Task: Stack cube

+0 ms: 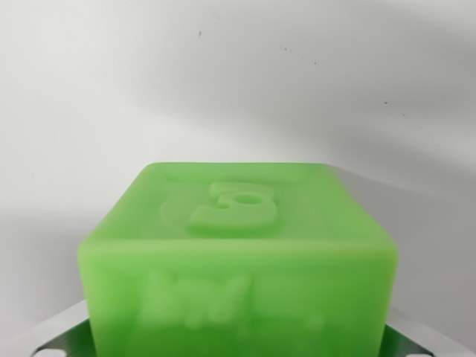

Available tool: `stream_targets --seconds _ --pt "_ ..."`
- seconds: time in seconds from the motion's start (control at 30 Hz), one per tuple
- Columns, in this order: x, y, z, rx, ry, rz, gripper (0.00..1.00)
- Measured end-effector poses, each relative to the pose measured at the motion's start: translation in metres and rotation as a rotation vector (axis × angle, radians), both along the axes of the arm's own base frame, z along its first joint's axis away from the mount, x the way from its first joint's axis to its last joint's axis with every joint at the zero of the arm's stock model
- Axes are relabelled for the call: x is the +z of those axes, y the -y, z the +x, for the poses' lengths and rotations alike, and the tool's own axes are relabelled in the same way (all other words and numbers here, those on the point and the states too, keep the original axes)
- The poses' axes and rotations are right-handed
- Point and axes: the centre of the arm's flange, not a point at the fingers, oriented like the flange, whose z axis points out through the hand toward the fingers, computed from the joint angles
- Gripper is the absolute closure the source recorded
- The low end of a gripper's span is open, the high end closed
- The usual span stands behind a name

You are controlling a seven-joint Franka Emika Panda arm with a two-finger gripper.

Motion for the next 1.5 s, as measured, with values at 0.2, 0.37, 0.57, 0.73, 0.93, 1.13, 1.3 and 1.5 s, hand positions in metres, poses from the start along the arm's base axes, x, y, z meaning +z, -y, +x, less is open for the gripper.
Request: stream_targets --seconds 0.2,0.37,0.57,0.73,0.93,1.13,1.3,1.5 --pt "0.000 0.000 0.000 0.000 0.000 0.000 1.00" --pt "0.000 0.000 0.000 0.000 -0.001 0.000 1.00" --pt "0.004 0.000 0.000 0.000 0.002 0.000 1.00" --pt "0.011 0.000 0.000 -0.001 0.003 0.001 1.00" --pt "0.020 0.000 0.001 -0.001 0.004 0.001 1.00" --pt "0.032 0.000 0.001 -0.001 0.004 0.002 1.00" --pt "0.044 0.000 0.001 -0.001 0.005 0.002 1.00" --pt "0.061 0.000 0.002 0.000 0.007 0.002 1.00"
